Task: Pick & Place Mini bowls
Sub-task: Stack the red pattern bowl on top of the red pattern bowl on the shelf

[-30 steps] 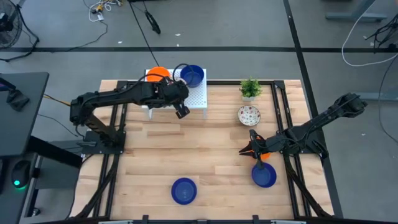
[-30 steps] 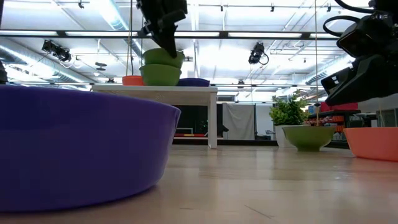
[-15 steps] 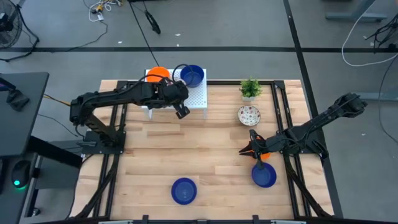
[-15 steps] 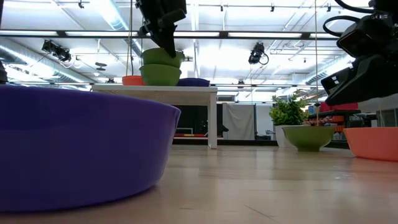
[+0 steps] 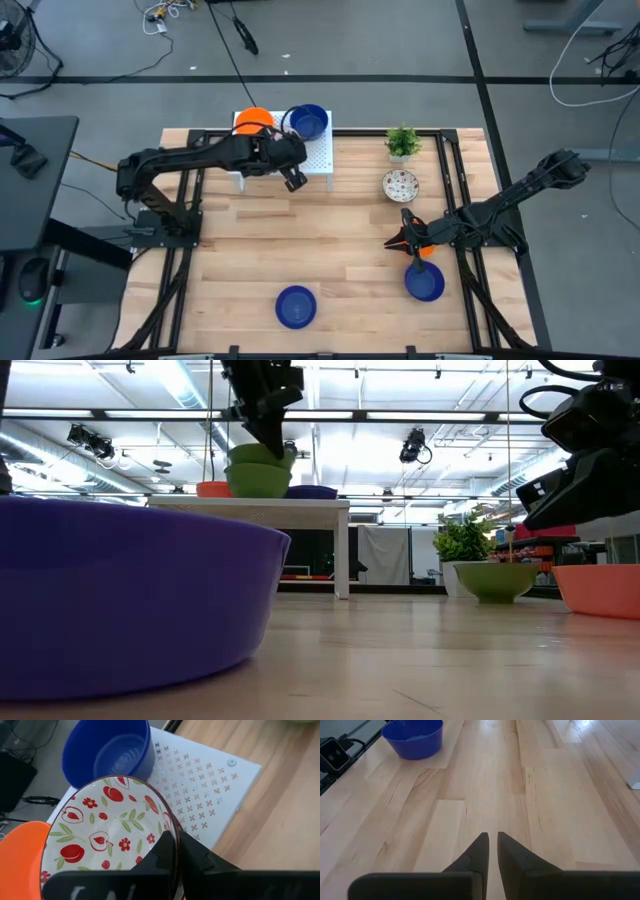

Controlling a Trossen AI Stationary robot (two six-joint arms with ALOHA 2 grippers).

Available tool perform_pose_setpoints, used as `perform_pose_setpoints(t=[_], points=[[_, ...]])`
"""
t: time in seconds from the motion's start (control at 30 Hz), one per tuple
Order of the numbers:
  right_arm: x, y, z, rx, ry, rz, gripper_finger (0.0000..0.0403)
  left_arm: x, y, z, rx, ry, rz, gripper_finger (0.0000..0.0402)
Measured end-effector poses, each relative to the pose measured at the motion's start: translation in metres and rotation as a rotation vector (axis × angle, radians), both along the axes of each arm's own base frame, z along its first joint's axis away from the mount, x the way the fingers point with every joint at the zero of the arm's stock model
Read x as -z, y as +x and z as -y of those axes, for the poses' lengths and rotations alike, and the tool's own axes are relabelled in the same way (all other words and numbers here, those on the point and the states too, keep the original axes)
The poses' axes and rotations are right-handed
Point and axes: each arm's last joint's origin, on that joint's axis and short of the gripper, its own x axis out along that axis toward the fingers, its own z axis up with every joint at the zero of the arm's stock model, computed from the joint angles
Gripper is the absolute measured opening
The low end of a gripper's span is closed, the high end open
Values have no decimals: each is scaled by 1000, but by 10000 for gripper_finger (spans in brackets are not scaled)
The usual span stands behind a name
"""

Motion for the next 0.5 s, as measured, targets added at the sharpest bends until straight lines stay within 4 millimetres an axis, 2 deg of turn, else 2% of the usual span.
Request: perform_pose_setpoints(t=[0.23,0.5], points=[[0,0,0,0,-3,-5,41,4,2,0,-1,-3,-16,14],[0,0,0,0,-3,-6,41,5,2,0,-20,-41,-3,34]])
